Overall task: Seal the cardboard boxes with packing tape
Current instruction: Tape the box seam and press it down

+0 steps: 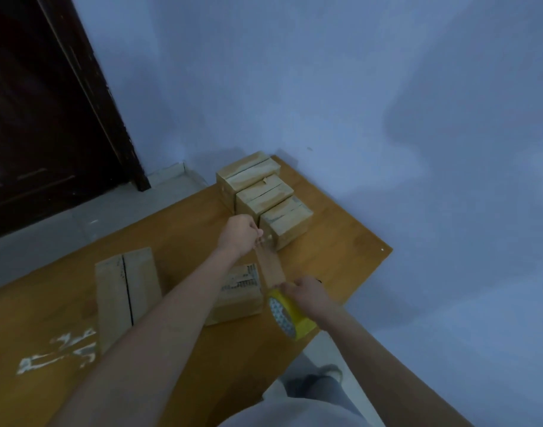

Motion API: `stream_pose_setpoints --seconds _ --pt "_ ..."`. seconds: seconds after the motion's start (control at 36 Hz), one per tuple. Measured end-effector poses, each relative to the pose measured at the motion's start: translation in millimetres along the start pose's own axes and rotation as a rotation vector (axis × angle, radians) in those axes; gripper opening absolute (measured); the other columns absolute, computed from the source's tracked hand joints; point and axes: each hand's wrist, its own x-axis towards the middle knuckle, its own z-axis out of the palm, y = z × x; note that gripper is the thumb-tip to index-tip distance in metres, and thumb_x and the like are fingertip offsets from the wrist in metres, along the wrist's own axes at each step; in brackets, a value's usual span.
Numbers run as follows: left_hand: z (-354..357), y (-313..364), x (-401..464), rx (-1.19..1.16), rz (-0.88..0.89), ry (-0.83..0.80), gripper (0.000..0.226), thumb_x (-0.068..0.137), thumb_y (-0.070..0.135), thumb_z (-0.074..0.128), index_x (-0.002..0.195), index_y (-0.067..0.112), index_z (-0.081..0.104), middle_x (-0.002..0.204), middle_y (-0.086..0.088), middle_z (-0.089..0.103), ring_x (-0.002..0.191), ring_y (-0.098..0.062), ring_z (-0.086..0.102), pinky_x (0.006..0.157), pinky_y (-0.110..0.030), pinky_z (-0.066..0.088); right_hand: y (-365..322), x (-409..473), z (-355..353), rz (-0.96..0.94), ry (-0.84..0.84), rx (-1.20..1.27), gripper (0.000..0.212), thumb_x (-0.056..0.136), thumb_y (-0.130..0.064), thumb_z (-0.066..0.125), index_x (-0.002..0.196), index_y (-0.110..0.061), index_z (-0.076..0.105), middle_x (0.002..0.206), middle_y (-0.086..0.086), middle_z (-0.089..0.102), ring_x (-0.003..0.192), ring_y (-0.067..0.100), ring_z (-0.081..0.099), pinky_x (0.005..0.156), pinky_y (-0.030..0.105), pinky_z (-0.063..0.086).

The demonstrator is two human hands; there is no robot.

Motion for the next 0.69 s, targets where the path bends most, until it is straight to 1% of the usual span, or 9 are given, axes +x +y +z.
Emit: stream_pose_setpoints --seconds 0.11,0.17,0.25,0.31,0.36,0.42,0.5,0.61,0.69 --pt "-4.7 -11.7 15.3 -0.092 -0.027 -0.122 0.025 0.092 0.015 0.061 0.068 0.01 0.056 0.071 -0.005 0.057 0.074 -0.02 0.055 0.073 -0.034 0.046 9.4 -3.9 6.1 -0.093 0.051 0.03 0.041 0.095 -0.034 0.05 0.062 -0.018 0.033 0.056 -0.002 0.032 0.047 0.011 0.032 0.044 0.021 0.024" --pt "-2.4 -19.7 19.4 -0.115 -0.042 -0.183 0.024 0.091 0.014 0.062 0.068 0.009 0.056 0.072 -0.005 0.058 0.076 -0.02 0.055 0.078 -0.035 0.047 12.1 -4.7 10.6 -0.098 0.031 0.058 0.043 0.096 -0.036 0.049 0.06 -0.019 0.034 0.055 -0.004 0.033 0.047 0.009 0.033 0.045 0.021 0.025" --pt "6.4 -32.7 21.4 -0.151 -0.055 -0.236 0.023 0.092 0.013 0.061 0.071 0.008 0.055 0.074 -0.003 0.056 0.078 -0.017 0.052 0.072 -0.028 0.04 12.3 -6.4 16.5 -0.1 -0.002 0.127 0.045 0.095 -0.042 0.047 0.059 -0.019 0.035 0.055 -0.005 0.033 0.047 0.008 0.035 0.049 0.022 0.027" --pt "12.4 -41.3 21.1 -0.207 -0.061 -0.265 0.021 0.092 0.011 0.06 0.072 0.006 0.054 0.076 -0.002 0.055 0.081 -0.015 0.051 0.072 -0.027 0.037 13.2 -7.7 18.8 -0.076 -0.042 0.189 0.041 0.096 -0.041 0.048 0.068 -0.012 0.054 0.059 -0.005 0.046 0.047 0.003 0.046 0.046 0.015 0.035" --pt "17.6 -48.5 20.8 -0.268 -0.051 -0.276 0.018 0.091 0.009 0.06 0.074 0.005 0.055 0.08 -0.007 0.057 0.084 -0.018 0.052 0.074 -0.029 0.038 14.6 -8.0 22.2 -0.032 -0.091 0.249 0.033 0.096 -0.033 0.05 0.096 -0.004 0.065 0.074 0.0 0.061 0.057 0.001 0.058 0.05 0.01 0.044" --pt "22.9 -54.1 19.5 -0.321 -0.033 -0.268 0.017 0.09 0.009 0.06 0.074 0.005 0.056 0.085 -0.016 0.058 0.087 -0.023 0.054 0.079 -0.032 0.039 17.9 -7.2 25.5 0.008 -0.118 0.315 0.027 0.094 -0.026 0.053 0.104 -0.003 0.064 0.083 0.005 0.067 0.063 0.008 0.065 0.058 0.018 0.053" --pt "33.8 -61.0 15.5 -0.38 -0.023 -0.242 0.016 0.089 0.009 0.06 0.076 0.0 0.059 0.09 -0.025 0.062 0.086 -0.028 0.057 0.081 -0.035 0.041 19.3 -8.6 27.2 0.068 -0.151 0.325 0.026 0.095 -0.025 0.052 0.103 -0.002 0.062 0.076 0.0 0.064 0.052 -0.001 0.061 0.048 0.012 0.046" --pt "45.3 -69.3 8.7 -0.451 -0.004 -0.181 0.019 0.089 0.009 0.062 0.078 -0.006 0.062 0.079 -0.016 0.06 0.077 -0.021 0.055 0.073 -0.03 0.041 24.4 -11.3 31.2 0.086 -0.169 0.338 0.028 0.097 -0.023 0.049 0.109 -0.001 0.061 0.074 -0.005 0.06 0.055 -0.001 0.059 0.05 0.009 0.045" --pt "47.9 -75.6 6.8 -0.512 -0.022 -0.125 0.018 0.087 0.009 0.065 0.069 0.004 0.064 0.073 -0.007 0.06 0.075 -0.018 0.055 0.073 -0.03 0.042 26.8 -12.4 35.4 0.094 -0.164 0.356 0.028 0.097 -0.023 0.048 0.114 -0.002 0.06 0.075 -0.003 0.062 0.058 0.001 0.061 0.053 0.012 0.048"
